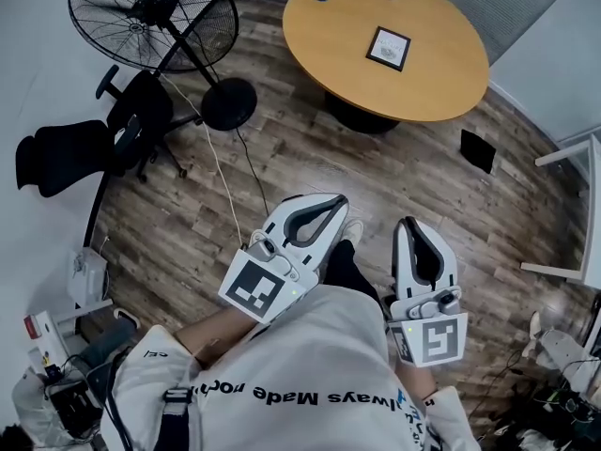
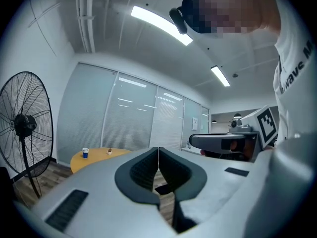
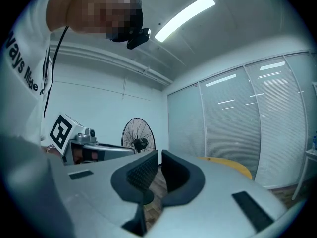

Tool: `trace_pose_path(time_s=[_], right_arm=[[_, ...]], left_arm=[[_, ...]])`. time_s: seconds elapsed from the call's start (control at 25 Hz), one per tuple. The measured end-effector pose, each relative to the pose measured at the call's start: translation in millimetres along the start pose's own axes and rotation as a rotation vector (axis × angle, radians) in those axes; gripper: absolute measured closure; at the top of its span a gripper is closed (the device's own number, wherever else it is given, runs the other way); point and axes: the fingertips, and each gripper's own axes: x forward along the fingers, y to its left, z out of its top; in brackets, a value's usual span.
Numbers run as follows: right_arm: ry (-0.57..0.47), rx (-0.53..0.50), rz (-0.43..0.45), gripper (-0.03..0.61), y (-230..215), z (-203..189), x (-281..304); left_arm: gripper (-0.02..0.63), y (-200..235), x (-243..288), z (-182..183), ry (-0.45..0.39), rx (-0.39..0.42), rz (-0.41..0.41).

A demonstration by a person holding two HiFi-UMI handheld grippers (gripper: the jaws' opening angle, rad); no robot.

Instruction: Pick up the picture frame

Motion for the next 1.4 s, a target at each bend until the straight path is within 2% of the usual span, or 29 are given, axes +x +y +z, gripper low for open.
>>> trace_pose_path(time_s=[0.56,1.4], right_arm=[[-0.012,-0.014,0.019,0.534,-91.0,16.0,43.0],[-0.012,0.014,0.031,0.534,-207.8,11.0,79.6]], left_arm=[[0.586,19.1,97.1,21.9,-0.014,0.006,0.024],[0.586,29.7,213.9,19.5,0.023,0.006,0.047]])
